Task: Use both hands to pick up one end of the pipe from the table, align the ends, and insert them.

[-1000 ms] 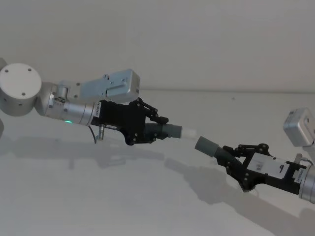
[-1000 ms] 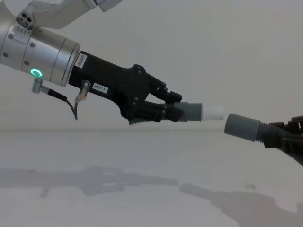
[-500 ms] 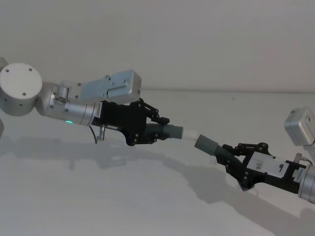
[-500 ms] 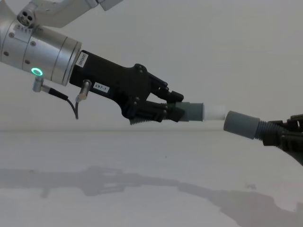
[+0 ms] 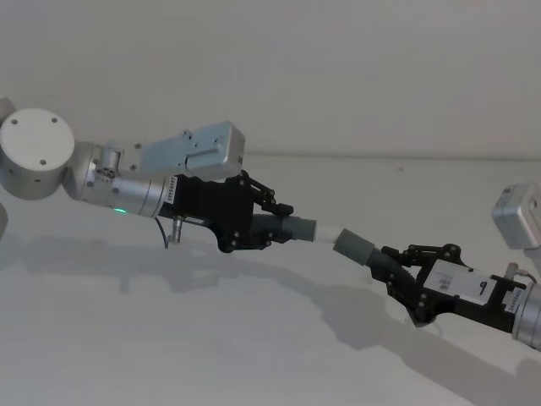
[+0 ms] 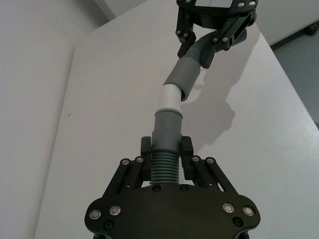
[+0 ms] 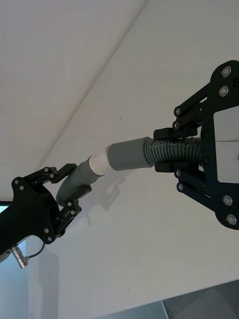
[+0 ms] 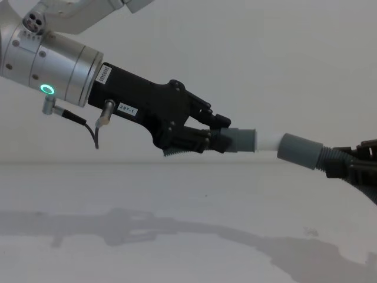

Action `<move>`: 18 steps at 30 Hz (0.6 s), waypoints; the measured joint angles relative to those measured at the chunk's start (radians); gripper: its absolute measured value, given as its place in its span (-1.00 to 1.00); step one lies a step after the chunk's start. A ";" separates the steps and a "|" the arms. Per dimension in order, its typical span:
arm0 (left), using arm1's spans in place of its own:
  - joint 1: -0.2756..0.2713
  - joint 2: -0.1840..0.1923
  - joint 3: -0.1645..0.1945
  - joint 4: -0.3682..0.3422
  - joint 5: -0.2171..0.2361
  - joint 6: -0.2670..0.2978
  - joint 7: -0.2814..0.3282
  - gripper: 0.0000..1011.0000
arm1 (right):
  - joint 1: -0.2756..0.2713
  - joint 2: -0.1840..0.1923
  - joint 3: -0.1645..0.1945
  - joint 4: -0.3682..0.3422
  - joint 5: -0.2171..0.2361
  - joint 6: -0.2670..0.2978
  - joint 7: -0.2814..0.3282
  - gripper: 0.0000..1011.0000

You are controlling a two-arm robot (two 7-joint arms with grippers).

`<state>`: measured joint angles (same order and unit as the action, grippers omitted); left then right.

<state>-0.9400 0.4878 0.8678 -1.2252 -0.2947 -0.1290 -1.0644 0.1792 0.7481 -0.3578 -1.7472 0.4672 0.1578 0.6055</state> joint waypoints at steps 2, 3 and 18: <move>-0.001 0.000 0.001 0.000 -0.002 -0.001 -0.001 -0.34 | 0.000 0.001 -0.001 0.000 0.001 -0.002 0.000 -0.48; -0.001 0.001 0.003 0.000 -0.003 -0.002 -0.003 -0.34 | 0.001 0.001 -0.002 0.000 0.003 -0.003 0.000 -0.48; -0.010 0.006 0.018 -0.001 -0.030 -0.020 -0.045 -0.34 | 0.014 0.010 -0.018 0.002 0.011 -0.022 0.008 -0.48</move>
<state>-0.9500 0.4941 0.8854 -1.2259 -0.3243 -0.1489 -1.1091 0.1936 0.7586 -0.3756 -1.7449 0.4778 0.1360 0.6131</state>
